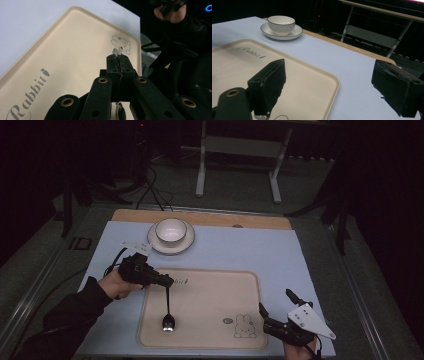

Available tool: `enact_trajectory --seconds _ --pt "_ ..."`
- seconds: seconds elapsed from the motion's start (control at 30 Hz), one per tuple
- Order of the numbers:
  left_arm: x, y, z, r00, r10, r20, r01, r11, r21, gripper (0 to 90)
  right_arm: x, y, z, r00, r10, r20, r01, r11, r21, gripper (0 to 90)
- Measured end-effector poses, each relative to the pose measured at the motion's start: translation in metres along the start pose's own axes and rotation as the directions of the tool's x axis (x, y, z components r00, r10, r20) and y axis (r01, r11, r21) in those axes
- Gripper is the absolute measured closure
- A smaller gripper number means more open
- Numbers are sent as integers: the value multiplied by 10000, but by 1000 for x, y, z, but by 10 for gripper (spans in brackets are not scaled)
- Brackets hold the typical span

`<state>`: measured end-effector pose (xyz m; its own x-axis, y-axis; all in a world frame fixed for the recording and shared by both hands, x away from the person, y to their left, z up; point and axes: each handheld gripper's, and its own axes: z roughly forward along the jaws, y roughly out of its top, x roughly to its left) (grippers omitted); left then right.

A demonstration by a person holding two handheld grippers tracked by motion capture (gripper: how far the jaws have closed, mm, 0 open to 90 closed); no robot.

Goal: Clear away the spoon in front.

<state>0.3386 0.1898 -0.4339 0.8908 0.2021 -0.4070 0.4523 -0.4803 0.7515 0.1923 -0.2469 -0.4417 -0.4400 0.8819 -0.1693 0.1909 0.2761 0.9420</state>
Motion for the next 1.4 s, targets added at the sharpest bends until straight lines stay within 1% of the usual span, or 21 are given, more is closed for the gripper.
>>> enact_trajectory --seconds 0.03,0.07,0.13,0.3,0.4,0.43,0.5,0.57,0.6,0.63,0.67,0.7,0.77,0.83,0.87,0.93,0.97,1.0,1.07,1.1,1.4 --pt "1 -1 2 9999 -39 109 38 10000 89 894 0 0 0 10000 5 -7 -5 10000 0 121" --pt "1 -2 4 10000 3 78 -4 9999 105 894 0 0 0 10000 11 1 -11 10000 7 121" --pt "3 -3 8 9998 -6 189 1 9996 283 894 0 0 0 10000 15 0 -15 10000 -5 121" --pt "8 -6 15 9995 -86 318 72 9991 419 893 0 0 0 10000 14 0 -14 10000 -4 121" --pt "9 -6 15 9993 -145 337 133 9992 372 893 0 0 0 10000 4 -19 -4 10000 10 121" --pt "14 -8 14 9990 -155 427 145 9996 225 890 -1 0 0 10000 7 1 -7 10000 7 125" --pt "16 -10 14 9995 -129 276 125 9998 134 879 0 0 0 10000 3 0 -3 10000 0 125" --pt "18 -10 14 9995 -115 295 113 9999 93 829 0 0 0 10000 9 -4 -9 10000 -10 125" --pt "20 -11 15 9999 -124 50 124 9999 53 791 0 0 0 10000 8 -3 -8 10000 -9 125" --pt "21 -12 16 9998 -165 130 164 9999 39 790 0 0 0 10000 -6 3 6 10000 3 125" --pt "22 -13 16 10000 -79 -44 79 10000 -12 789 0 0 0 10000 -2 1 2 10000 1 125" --pt "23 -13 17 9998 -146 -100 146 9999 -12 778 0 0 0 10000 -13 3 13 10000 -3 125" --pt "25 -14 19 9995 -110 -281 109 9999 -33 776 0 0 0 10000 -20 1 20 10000 -6 125" --pt "28 -16 20 9989 -260 -402 253 9995 -174 775 0 0 0 10000 -27 2 27 10000 -5 125" --pt "29 -16 20 9982 -278 -538 264 9993 -260 775 0 0 0 10000 -34 7 34 10000 -6 125" --pt "32 -17 20 9974 -418 -587 395 9984 -400 775 -1 0 -1 10000 -36 5 36 10000 -17 125" --pt "33 -18 20 9965 -423 -723 391 9982 -456 775 -1 0 -1 10000 -32 3 32 10000 -14 125" --pt "35 -19 21 9959 -554 -714 521 9975 -482 777 0 0 -1 10000 -29 -4 29 10000 -10 125" --pt "38 -21 22 9937 -659 -905 606 9963 -602 787 0 0 -1 10000 -37 -14 37 10000 -4 125" --pt "39 -22 22 9939 -744 -811 690 9954 -671 798 0 0 -1 10000 -28 -23 28 10000 -1 125" --pt "50 -29 27 9872 -1112 -1140 1002 9901 -983 797 0 -1 0 10000 -59 -41 59 10000 39 125"
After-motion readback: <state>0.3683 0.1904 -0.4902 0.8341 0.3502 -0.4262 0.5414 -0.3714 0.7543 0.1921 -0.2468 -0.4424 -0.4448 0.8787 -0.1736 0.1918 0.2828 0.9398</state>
